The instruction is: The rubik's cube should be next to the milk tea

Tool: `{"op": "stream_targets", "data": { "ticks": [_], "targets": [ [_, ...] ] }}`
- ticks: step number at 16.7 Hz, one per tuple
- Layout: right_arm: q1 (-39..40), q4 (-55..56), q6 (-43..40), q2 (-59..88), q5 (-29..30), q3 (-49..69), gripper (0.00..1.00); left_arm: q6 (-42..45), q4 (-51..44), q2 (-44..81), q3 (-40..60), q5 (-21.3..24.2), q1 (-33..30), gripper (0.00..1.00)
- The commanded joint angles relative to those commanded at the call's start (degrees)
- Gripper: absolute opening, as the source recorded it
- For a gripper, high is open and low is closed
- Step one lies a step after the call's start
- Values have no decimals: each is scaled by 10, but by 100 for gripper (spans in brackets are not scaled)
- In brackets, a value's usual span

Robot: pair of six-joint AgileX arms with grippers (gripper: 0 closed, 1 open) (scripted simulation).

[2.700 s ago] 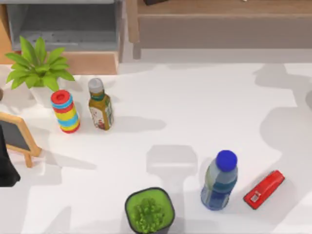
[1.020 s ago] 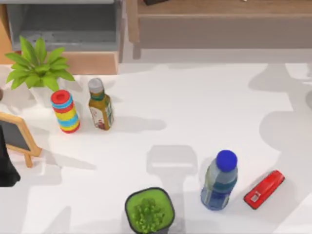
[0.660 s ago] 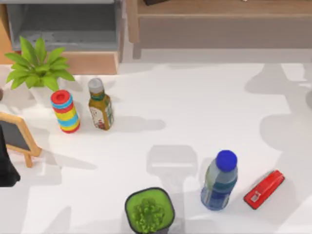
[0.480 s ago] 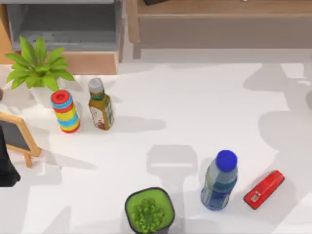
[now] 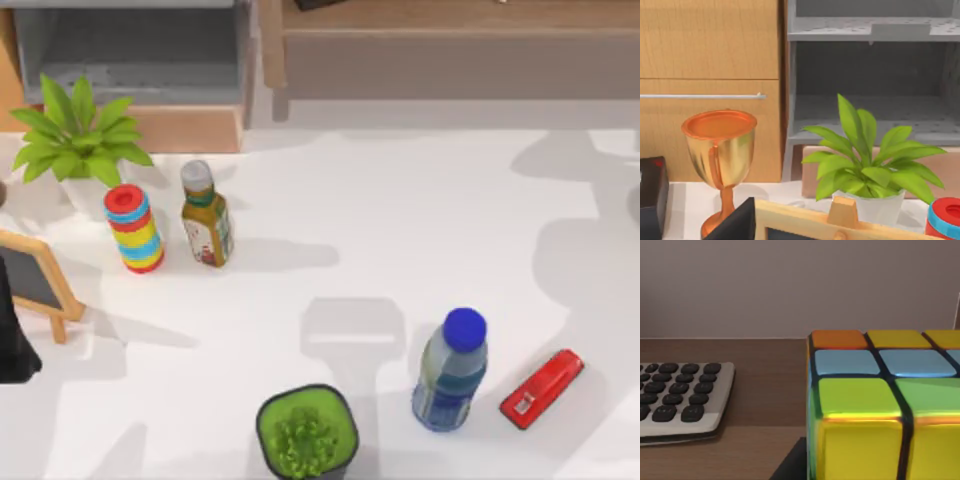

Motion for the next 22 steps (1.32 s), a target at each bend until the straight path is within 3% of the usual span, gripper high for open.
{"op": "stream_targets", "data": {
  "ticks": [4, 10, 16, 22],
  "targets": [
    [25, -14, 25, -21, -11, 16, 0, 0, 0, 0, 0, 0, 0, 100],
    [187, -181, 137, -87, -54, 73, 0, 0, 0, 0, 0, 0, 0, 100],
    [338, -544, 219, -131, -48, 150, 0, 0, 0, 0, 0, 0, 0, 100],
    [379, -951, 213, -106, 50, 212, 0, 0, 0, 0, 0, 0, 0, 100]
  ]
}}
